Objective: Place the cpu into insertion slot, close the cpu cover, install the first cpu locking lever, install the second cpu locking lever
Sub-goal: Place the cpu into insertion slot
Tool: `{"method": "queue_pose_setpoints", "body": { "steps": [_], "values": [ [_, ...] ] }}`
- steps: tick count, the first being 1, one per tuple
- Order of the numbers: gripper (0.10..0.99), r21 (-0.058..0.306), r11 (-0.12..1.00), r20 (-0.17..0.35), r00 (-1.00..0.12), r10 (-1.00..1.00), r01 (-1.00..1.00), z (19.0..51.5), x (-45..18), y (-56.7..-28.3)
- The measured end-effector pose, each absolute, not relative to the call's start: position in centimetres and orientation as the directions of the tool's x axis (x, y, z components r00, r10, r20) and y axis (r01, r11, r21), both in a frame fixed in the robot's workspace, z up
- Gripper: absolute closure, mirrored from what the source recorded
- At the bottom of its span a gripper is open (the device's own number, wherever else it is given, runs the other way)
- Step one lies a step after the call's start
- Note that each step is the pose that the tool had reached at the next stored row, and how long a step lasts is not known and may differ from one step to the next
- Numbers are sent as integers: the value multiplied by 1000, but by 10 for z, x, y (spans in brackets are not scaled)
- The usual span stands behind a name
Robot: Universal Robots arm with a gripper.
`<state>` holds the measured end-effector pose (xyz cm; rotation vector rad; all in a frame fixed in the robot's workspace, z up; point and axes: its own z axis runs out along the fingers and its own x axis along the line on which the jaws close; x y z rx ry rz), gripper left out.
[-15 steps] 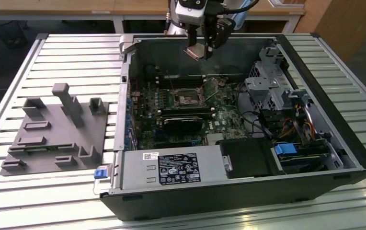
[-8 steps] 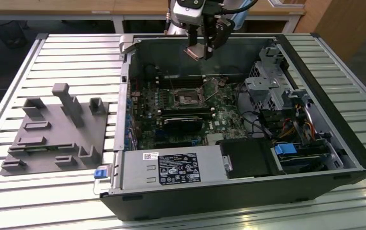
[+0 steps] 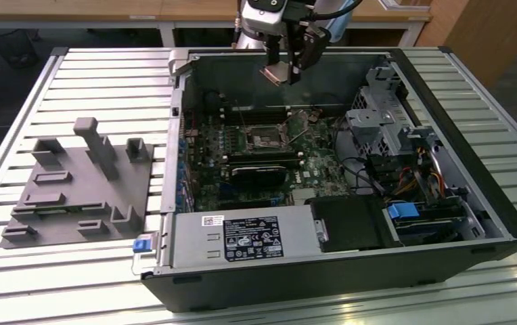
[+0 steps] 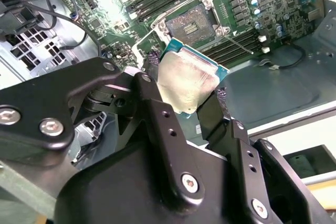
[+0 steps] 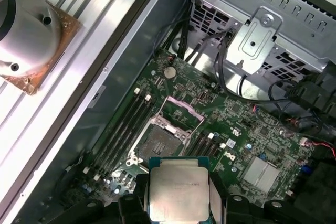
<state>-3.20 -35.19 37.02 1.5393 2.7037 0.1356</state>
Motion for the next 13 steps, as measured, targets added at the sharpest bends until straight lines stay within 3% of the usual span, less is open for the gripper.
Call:
{"method": "queue_pose_setpoints", "body": {
  "steps": [13],
  "values": [
    [545,89,457,19,-460,887,885,370,-32,-352]
  ]
}}
